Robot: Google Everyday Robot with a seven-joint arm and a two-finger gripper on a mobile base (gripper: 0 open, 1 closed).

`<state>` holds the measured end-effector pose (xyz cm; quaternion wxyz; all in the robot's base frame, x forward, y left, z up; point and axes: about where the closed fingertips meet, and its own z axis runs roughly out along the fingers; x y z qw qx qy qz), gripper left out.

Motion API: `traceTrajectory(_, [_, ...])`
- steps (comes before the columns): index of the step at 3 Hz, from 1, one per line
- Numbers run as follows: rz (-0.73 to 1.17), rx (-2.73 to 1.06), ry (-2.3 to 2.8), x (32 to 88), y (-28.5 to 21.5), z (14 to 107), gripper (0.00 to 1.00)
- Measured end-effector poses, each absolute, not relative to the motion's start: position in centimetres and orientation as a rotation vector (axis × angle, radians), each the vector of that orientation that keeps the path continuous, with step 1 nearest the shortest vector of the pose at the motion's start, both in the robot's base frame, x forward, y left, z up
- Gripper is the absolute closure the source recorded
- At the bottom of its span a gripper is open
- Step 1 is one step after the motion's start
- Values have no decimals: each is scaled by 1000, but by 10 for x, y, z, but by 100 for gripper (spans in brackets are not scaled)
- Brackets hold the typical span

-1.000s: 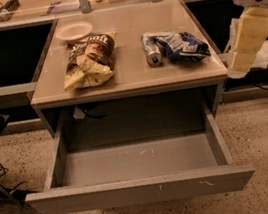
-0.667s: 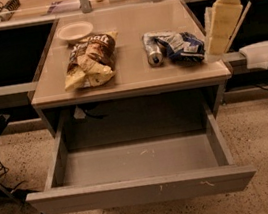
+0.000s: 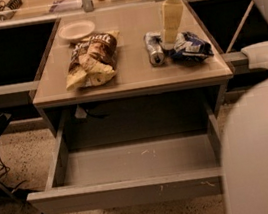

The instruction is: Place redbull can into top drawer

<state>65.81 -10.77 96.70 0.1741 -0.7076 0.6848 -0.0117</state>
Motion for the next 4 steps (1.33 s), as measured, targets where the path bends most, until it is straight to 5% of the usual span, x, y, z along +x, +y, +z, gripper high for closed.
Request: traceTrajectory(4, [97,-1973,1828,726,-104,914,0])
